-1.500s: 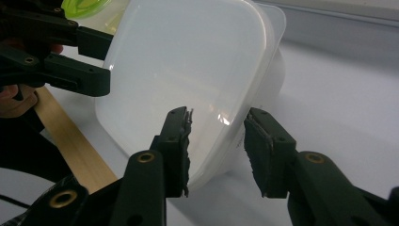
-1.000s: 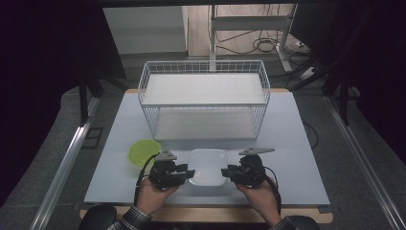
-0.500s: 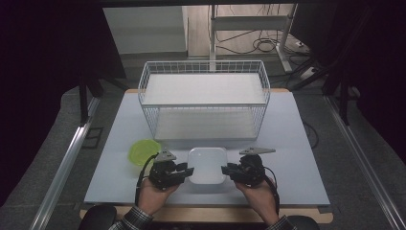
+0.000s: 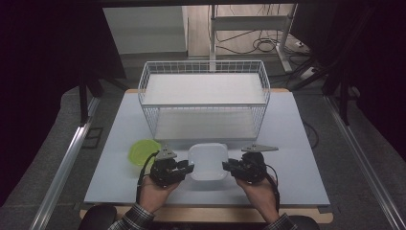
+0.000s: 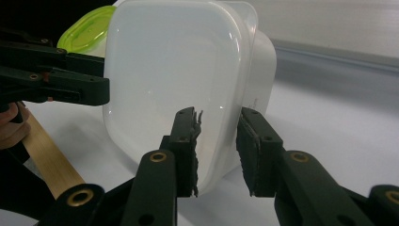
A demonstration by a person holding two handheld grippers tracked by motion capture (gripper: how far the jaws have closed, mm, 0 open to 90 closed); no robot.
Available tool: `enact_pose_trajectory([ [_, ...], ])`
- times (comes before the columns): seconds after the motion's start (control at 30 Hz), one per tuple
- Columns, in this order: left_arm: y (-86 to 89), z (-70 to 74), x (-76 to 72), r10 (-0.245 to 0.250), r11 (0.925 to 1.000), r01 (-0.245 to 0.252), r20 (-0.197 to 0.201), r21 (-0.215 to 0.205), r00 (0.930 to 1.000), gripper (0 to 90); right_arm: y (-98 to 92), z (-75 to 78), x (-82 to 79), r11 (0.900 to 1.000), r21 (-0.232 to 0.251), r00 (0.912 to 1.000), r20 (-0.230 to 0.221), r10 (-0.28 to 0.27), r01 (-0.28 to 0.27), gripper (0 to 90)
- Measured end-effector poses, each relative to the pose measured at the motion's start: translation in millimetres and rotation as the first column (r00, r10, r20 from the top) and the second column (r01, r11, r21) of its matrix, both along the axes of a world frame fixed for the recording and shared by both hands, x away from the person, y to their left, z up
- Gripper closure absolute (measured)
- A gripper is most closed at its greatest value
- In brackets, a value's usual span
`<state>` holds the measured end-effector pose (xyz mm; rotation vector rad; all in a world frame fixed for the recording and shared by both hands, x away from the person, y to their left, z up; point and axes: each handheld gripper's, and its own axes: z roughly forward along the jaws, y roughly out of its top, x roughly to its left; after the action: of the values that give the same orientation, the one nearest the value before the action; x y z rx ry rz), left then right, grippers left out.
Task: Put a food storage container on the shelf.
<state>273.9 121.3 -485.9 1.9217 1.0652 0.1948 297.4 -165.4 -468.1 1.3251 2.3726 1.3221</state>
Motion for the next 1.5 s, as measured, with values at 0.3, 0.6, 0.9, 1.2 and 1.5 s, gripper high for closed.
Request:
enact_pose_trajectory([
  [0.3,1.6,11.1,2.3,0.012,0.9996,-0.011,0.039,-0.024,0.9992,66.9,-1.3,6.0,2.0,1.000,0.016,0.9998,0.018,0.002,-0.002,68.8],
  [0.6,3.9,24.4,3.4,0.015,0.9993,-0.012,0.078,-0.035,0.9969,66.9,-1.2,16.5,4.7,0.999,0.045,0.9990,0.044,0.000,-0.002,68.9],
  [0.9,0.3,33.2,6.0,0.009,0.9997,-0.007,0.104,-0.024,0.9945,66.7,-4.8,26.6,6.8,0.998,0.060,0.9974,0.071,-0.013,0.009,69.0],
  [1.2,-0.2,42.9,9.0,0.016,0.9997,-0.013,0.129,-0.022,0.9915,66.5,-4.5,36.5,9.9,0.998,0.068,0.9952,0.096,-0.019,0.012,69.1],
  [1.5,1.1,57.8,12.9,0.018,0.9997,-0.015,0.160,-0.020,0.9869,66.4,-2.6,54.2,13.3,0.998,0.068,0.9901,0.138,-0.023,0.014,69.4],
])
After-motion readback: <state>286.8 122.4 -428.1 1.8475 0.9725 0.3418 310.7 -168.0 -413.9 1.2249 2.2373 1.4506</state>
